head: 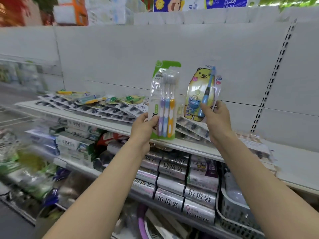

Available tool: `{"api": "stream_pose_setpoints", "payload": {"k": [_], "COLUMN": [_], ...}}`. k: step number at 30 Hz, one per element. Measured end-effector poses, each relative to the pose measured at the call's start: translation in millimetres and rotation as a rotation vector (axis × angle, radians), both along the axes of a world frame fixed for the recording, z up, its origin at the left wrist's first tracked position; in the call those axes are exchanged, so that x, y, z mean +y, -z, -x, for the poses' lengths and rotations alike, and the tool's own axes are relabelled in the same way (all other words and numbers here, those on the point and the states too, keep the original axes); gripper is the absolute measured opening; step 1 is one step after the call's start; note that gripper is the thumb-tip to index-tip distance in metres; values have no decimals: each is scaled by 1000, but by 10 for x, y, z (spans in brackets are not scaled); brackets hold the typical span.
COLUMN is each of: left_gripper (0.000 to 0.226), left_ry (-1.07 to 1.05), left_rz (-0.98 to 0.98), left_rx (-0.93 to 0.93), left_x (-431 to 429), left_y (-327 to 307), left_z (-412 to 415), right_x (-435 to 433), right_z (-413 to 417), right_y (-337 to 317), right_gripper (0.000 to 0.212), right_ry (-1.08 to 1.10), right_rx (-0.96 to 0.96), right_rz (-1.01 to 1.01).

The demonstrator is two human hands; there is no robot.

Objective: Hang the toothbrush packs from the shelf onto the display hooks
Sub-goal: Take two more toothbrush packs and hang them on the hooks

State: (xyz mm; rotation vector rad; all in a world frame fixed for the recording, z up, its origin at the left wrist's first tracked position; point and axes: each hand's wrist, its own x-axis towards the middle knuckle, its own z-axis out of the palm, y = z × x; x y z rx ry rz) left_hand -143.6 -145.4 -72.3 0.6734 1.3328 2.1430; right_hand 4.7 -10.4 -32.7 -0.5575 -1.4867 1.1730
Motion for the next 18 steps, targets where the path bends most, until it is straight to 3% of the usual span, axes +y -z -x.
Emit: {"api": "stream_pose_setpoints", "payload": {"k": [10, 18], "left_gripper": [11, 12], "left_ry": [-107, -242], "left_rz": [-20, 43], "left_rx": [-94, -56], "left_x": [-1246, -2702], "left_y": [49, 82], "left_z": [1081, 2577], "right_x": [-1223, -2453], "right_z": [1303, 2879], "right_y": [-57, -117], "right_gripper": [14, 12], "right_ry": [-213, -303], "right_rx": [-33, 0], "right_rz": [-79, -71]}}
